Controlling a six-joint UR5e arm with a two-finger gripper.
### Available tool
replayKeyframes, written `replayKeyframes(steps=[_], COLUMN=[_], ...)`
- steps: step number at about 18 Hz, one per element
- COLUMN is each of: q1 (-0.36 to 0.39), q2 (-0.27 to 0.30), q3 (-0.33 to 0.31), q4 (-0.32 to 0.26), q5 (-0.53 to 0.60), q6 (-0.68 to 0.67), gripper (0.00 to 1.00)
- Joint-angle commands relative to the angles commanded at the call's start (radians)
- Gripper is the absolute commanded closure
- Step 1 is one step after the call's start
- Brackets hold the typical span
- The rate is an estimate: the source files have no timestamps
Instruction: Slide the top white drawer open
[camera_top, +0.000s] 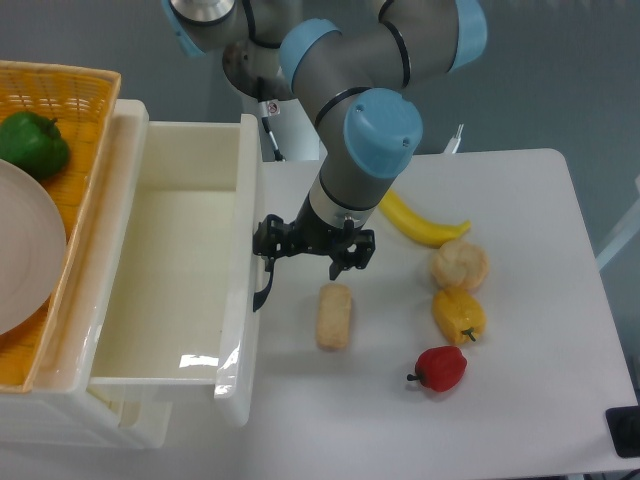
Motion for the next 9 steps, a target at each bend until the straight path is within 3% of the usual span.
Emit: replayKeyframes(steps=[9], q1=[0.020], q2=[0.000], q3=[-0.002], q4=[-0.005], q5=[-0.006], q6=[0.014], gripper=[0.00])
